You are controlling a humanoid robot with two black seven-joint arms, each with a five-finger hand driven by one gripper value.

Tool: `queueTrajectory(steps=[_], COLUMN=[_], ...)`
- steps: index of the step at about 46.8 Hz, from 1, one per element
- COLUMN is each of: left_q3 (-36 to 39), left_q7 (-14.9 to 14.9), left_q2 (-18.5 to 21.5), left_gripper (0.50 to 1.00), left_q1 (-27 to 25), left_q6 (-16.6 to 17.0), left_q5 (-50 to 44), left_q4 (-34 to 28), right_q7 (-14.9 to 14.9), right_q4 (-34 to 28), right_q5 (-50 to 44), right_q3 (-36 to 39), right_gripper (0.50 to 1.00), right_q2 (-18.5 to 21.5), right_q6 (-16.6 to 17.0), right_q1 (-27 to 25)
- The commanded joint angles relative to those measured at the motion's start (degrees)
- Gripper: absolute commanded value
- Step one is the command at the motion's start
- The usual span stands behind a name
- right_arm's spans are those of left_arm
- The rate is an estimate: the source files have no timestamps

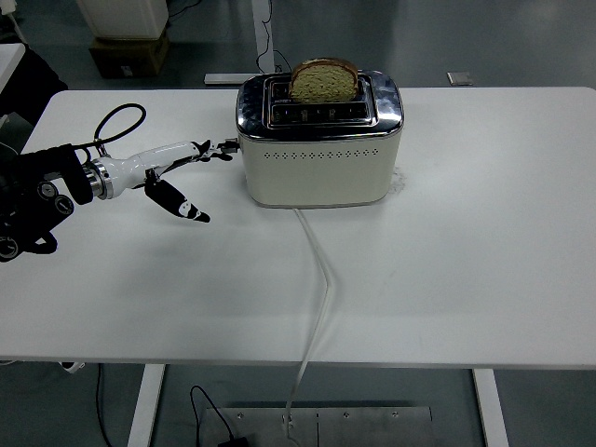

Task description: Press down toaster

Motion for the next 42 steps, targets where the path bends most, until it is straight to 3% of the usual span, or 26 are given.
queueTrajectory(steps=[1, 42], left_q3=[0.0, 0.3], left_q7=[0.0, 0.0], left_q2=[0.0, -1.9], left_gripper=[1.000, 1.000], left_q1=[0.1, 1.5], left_q6=[0.0, 0.2], left_q5=[-0.1, -0.4], left_q4=[0.0, 3.4], right_q7=[0.0, 0.0], right_q4=[0.0, 0.0], right_q5=[0.0, 0.0], right_q3=[0.0, 0.0], right_gripper=[0.998, 0.998], right_q2=[0.0, 0.0], right_q6=[0.0, 0.0], right_q1=[0.0, 0.0])
